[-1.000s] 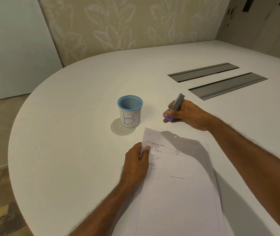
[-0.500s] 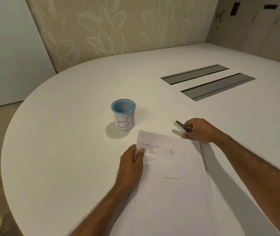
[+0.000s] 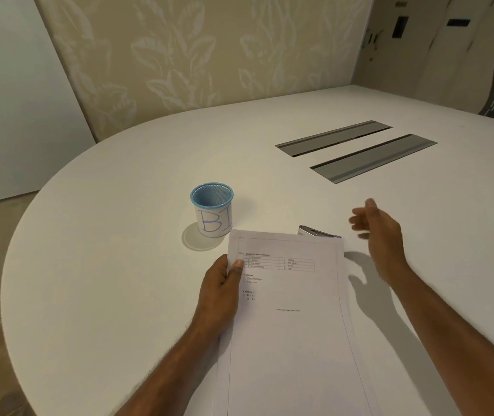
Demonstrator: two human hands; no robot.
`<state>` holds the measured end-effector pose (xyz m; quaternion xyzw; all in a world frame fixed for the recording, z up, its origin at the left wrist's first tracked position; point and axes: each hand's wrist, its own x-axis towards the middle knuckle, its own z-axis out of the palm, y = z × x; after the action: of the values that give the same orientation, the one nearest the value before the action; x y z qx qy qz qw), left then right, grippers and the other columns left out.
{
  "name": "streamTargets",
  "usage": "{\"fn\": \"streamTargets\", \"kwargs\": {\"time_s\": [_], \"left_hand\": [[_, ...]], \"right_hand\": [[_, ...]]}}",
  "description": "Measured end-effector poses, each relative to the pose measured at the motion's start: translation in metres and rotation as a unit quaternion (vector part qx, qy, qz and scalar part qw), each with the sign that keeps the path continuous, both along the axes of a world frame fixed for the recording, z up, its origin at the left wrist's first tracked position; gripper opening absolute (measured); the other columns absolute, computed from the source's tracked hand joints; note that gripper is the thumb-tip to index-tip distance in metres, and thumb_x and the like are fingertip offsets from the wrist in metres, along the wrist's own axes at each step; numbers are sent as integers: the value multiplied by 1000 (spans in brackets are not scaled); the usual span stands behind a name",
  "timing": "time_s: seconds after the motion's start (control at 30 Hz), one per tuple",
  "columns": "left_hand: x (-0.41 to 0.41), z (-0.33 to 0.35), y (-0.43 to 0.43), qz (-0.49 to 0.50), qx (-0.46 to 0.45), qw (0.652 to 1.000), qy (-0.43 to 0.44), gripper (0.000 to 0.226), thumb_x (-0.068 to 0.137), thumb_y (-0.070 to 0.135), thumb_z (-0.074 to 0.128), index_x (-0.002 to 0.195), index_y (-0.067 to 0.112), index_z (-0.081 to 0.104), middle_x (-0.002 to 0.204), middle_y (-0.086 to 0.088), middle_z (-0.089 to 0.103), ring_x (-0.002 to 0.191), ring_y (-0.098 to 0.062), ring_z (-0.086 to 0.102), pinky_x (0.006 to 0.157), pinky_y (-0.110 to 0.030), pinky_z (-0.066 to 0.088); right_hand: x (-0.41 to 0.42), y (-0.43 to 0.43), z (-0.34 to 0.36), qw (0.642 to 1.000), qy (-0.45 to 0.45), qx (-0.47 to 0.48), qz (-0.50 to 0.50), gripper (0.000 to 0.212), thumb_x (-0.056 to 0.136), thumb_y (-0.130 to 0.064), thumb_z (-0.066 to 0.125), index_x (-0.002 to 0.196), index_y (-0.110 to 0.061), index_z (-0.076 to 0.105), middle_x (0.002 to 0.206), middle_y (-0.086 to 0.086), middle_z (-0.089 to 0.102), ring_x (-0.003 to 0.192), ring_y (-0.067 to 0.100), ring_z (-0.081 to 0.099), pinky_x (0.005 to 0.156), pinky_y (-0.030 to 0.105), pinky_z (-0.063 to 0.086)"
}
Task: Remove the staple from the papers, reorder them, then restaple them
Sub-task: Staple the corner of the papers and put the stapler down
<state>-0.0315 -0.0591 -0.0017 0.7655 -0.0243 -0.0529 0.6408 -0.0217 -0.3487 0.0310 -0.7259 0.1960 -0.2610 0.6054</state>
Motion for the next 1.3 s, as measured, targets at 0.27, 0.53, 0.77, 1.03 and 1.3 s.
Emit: {"fn": "streamTargets", "kwargs": {"time_s": [0.27,0.53,0.77,1.03,1.3], "left_hand": [[14,9,8,34,-28,999,-16,23,101,23,46,111,17,67,109,2,75,103,-18,70,94,-42,55],[8,3,21,26,99,993,-66,41,91,16,62,131,24,56,100,17,67,84,-2,65,66,-6,48],[3,1,41,71,198,968,-134,43,85,11,71,127,13,63,106,1,68,76,-6,63,67,-7,46],[4,-9,59,14,314,935,-167,38,84,17,73,120,8,67,115,-4,63,95,-18,61,84,-23,47],[5,-21,65,-7,355,915,-189,25,89,21,67,109,8,75,116,-5,66,108,-26,58,90,-27,41]], "right_hand": [[-60,49,-35,965,129,83,213,25,91,-21,62,116,-18,62,107,1,74,94,22,70,79,36,52],[-53,60,-40,988,65,86,112,27,91,2,56,112,-15,61,102,1,73,88,14,70,76,24,53],[-51,69,-49,984,85,-82,133,49,82,1,67,125,-18,54,92,-4,67,78,10,65,69,12,50],[-58,74,-58,949,79,-276,132,34,83,-14,71,116,-16,62,120,2,53,105,16,54,86,15,41],[-57,77,-61,937,68,-322,117,21,85,-11,68,105,-5,71,107,10,64,101,23,57,87,25,43]]}}
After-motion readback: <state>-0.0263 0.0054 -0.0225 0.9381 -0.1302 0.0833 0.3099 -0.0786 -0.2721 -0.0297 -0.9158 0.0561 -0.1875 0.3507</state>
